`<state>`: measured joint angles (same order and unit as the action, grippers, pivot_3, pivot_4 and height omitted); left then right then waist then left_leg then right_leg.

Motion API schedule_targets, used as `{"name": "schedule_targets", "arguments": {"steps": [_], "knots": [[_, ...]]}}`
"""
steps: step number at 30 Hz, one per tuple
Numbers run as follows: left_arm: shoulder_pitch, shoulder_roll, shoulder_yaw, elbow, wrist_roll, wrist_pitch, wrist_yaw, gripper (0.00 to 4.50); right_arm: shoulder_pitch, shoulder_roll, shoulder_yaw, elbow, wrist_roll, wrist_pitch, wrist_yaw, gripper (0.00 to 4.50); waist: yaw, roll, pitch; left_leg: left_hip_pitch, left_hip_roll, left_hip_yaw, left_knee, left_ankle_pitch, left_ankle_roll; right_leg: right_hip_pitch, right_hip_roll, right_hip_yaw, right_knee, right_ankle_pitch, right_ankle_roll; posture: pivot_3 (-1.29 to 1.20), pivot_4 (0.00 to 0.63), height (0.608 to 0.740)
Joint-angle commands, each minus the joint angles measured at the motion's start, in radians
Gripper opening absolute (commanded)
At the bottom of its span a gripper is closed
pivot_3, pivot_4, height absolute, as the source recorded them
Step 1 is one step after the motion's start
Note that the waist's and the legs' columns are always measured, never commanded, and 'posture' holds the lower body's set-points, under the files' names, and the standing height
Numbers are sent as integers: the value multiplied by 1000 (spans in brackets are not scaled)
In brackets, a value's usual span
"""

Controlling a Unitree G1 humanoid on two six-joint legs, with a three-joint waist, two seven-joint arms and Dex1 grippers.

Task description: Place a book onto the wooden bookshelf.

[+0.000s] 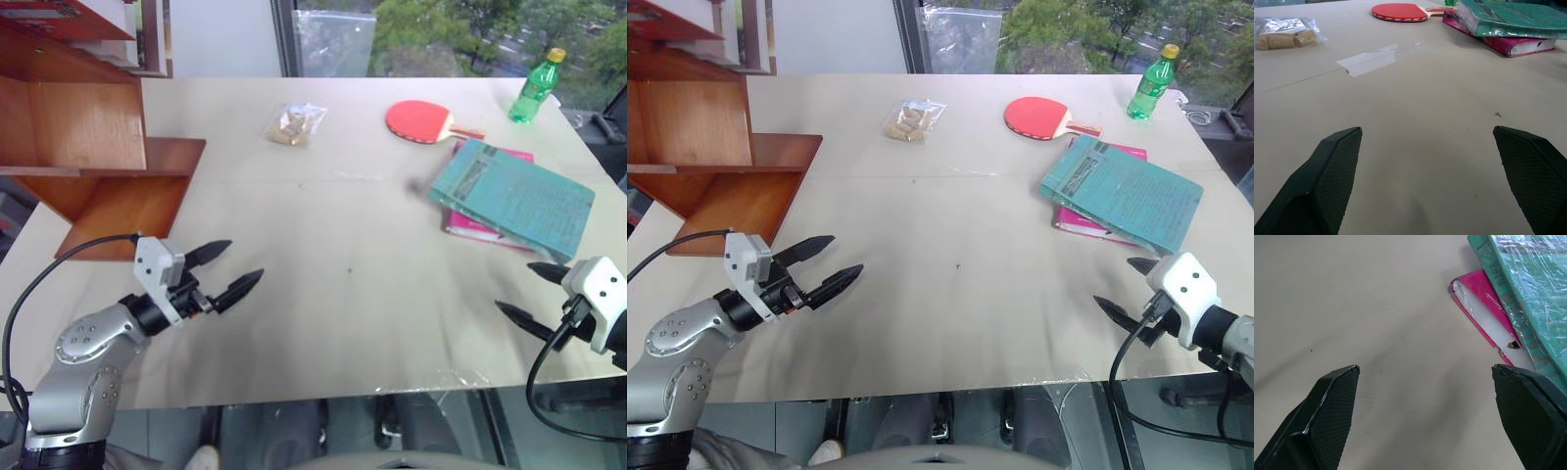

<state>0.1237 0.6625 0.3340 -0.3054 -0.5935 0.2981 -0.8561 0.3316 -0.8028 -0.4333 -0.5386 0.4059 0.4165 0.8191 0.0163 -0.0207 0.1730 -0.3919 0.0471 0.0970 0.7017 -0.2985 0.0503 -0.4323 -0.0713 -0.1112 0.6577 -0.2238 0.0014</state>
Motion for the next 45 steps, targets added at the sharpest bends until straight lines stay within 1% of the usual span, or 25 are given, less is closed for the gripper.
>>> {"name": "schedule_targets", "arguments": {"steps": [1,2,4,8,11,12,15,20,23,26,35,45], "knots": [[-31,-2,2,-37,-35,5,-10,4500,-24,-8,-33,-3,11,5,-7,4415,0,0,0,0,0,0,0,0,0,0,0,0,0,0,0,0,150,740],[-52,-11,-13,-45,-48,10,-12,4500,-36,-5,-29,1,10,11,-17,4193,0,0,0,0,0,0,0,0,0,0,0,0,0,0,0,0,150,740],[-78,-24,-33,-56,-65,18,-19,4500,-53,1,-29,5,17,28,-30,3601,2,0,0,0,0,0,0,0,0,0,0,0,0,0,0,0,150,740],[-100,-32,-57,-86,-94,34,-39,4500,-74,2,-47,22,21,46,-41,1815,0,0,0,0,0,0,0,0,0,0,0,0,1,0,0,0,150,740],[-102,-20,-75,-107,-100,28,-67,4500,-101,-3,-72,54,10,62,-75,286,-1,0,0,0,0,1,0,0,-1,0,1,1,0,0,0,0,150,740],[-101,-13,-85,-117,-94,22,-84,4500,-127,-6,-78,88,-26,56,-117,132,-2,0,0,0,0,1,0,0,-1,0,1,1,0,0,0,0,150,740],[-106,-2,-118,-152,-86,19,-114,4500,-186,-14,-98,178,-101,54,-210,132,-1,0,0,1,-1,2,0,0,-1,0,0,2,1,0,0,0,150,740],[-118,-12,-148,-206,-118,53,-106,4500,-193,-24,-151,285,-183,22,-279,132,2,1,0,0,-1,2,0,0,-1,0,1,2,1,0,0,0,150,740],[-120,-16,-155,-209,-117,57,-100,4500,-203,-35,-135,348,-240,-3,-316,132,-1,1,0,1,-1,3,0,0,-1,0,0,3,1,0,0,0,150,740],[-129,-21,-160,-206,-117,61,-91,4500,-205,-30,-88,385,-280,-27,-326,132,-2,1,-1,2,-1,3,0,0,-1,0,1,4,1,0,0,0,150,740],[-161,-33,-179,-181,-105,56,-75,4500,-322,95,72,373,-254,-36,-320,132,-3,1,-1,6,0,7,0,0,-1,1,2,8,3,0,0,0,150,740],[-157,-42,-169,-177,-111,56,-54,4500,-359,153,121,329,-217,-35,-305,132,-2,2,-1,6,0,7,0,0,-1,1,1,8,3,0,0,0,150,740]]}}
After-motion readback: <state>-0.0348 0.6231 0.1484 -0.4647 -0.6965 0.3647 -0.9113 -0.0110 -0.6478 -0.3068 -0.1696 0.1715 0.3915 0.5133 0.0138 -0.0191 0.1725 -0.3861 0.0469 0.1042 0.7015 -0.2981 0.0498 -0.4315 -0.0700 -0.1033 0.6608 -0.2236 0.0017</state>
